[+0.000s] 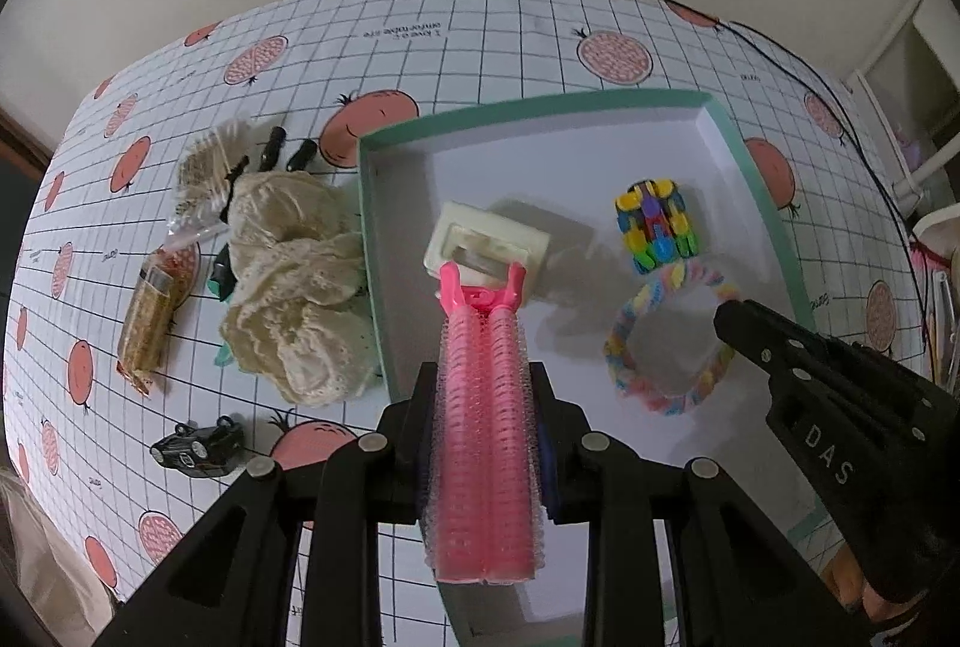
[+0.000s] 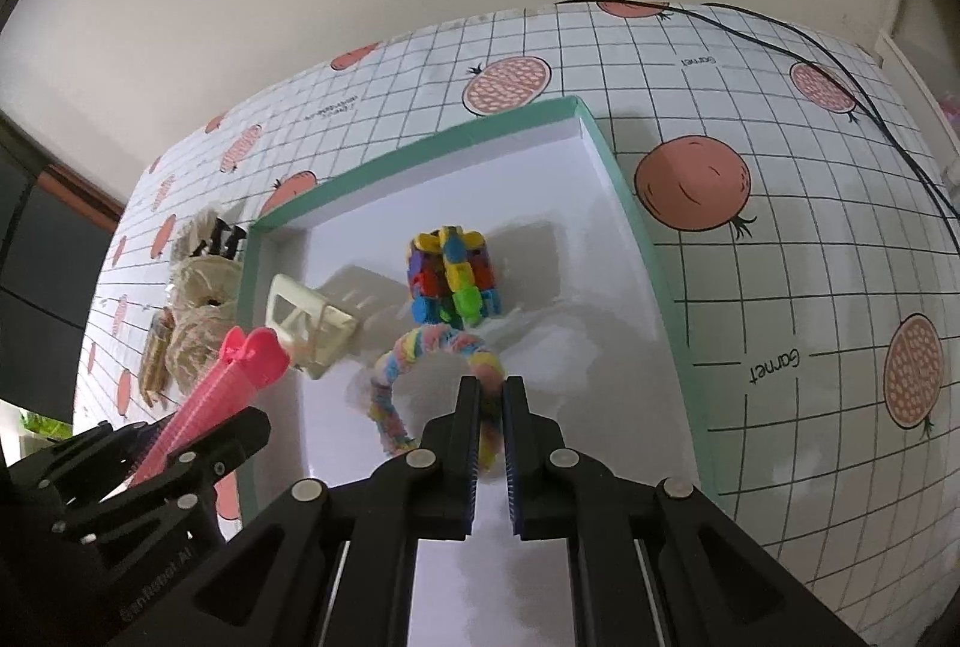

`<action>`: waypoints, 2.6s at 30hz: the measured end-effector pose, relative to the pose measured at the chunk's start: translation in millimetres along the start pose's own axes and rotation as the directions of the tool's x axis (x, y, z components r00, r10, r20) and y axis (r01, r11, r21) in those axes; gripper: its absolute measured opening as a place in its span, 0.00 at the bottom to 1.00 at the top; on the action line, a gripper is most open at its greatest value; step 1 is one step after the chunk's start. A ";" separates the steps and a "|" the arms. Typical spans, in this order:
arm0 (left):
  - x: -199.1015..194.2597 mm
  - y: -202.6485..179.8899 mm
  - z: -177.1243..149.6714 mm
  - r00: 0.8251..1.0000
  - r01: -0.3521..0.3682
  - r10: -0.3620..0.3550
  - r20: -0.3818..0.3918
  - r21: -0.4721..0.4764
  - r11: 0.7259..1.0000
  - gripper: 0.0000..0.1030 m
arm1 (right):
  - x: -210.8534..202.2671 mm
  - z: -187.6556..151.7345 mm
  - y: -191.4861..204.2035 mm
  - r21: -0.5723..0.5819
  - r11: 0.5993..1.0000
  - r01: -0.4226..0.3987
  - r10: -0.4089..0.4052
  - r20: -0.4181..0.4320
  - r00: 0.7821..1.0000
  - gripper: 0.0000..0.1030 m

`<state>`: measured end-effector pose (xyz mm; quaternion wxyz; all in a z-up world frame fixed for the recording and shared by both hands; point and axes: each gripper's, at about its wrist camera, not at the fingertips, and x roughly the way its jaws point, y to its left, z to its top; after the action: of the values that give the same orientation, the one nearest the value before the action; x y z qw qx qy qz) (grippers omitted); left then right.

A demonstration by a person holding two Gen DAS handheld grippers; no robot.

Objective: Organize objects
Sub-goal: 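Carry the bracelet and pink roller over the white tray with both grippers, then lower and release the pink roller with the left gripper while the right gripper releases the bracelet, then move both tools back from the tray toward the lace scrunchie and wafer pack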

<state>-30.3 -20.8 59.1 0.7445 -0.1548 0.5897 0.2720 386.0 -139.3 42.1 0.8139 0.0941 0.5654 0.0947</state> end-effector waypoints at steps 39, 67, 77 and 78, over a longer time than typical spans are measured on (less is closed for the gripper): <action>32.0 -18.9 -15.8 0.992 0.015 -0.006 -0.122 0.079 0.997 0.31 | 24.1 -5.9 -5.1 -0.009 0.996 0.084 -0.084 -0.043 0.996 0.11; 2.5 23.9 -8.1 0.998 0.005 0.001 0.067 -0.089 0.996 0.59 | 5.3 -2.2 18.4 -0.083 0.993 0.079 -0.075 0.047 0.996 0.59; 6.7 39.3 -9.1 0.998 -0.030 0.036 0.044 -0.141 0.990 0.77 | 5.7 -2.2 17.3 -0.078 0.994 0.080 -0.075 0.058 0.995 0.86; 6.9 40.3 -9.5 0.998 -0.032 0.038 0.043 -0.143 0.989 0.77 | 5.7 -2.5 17.6 -0.079 0.994 0.079 -0.075 0.059 0.995 0.88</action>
<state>-60.5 7.9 53.7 0.7398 -0.1911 0.5544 0.3298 384.8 -120.7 40.7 0.8357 0.0417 0.5412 0.0834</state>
